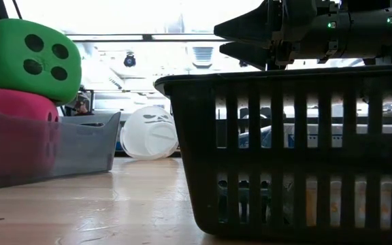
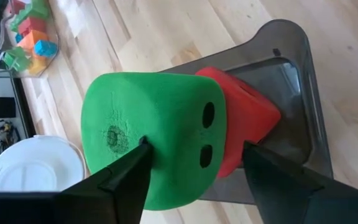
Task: Pick & Place Toys
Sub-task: Put the green die into the gray bin, then return to Home Position
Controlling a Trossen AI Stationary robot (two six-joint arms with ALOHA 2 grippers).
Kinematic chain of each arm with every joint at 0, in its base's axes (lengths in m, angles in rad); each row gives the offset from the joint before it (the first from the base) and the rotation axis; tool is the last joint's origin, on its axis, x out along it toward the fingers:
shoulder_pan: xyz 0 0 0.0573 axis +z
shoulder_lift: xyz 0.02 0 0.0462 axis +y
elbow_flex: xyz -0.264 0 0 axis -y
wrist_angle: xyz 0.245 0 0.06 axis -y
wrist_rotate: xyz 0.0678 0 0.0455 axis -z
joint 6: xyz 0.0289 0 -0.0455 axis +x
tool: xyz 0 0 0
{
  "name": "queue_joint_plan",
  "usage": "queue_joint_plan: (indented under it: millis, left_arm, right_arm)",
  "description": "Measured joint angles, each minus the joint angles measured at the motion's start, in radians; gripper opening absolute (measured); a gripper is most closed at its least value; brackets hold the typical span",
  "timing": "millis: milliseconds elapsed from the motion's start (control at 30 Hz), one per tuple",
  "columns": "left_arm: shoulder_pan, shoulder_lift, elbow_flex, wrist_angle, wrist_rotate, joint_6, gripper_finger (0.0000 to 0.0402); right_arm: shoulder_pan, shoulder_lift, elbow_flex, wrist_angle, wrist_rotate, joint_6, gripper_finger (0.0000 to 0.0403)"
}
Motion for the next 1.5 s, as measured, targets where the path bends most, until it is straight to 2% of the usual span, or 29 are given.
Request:
queue_joint_plan:
  millis: [1200,1500]
  left_arm:
    - [-0.011,0.000,0.002,-0.075,-0.119,-0.078,0.0247]
    - [-0.011,0.000,0.144,-0.067,-0.166,-0.055,0.0247]
  right_arm:
    - [0.002,0.000,0.000,-0.004,0.000,0.000,0.0276]
    - [0.002,0.000,0.000,-0.004,-0.001,0.000,0.0276]
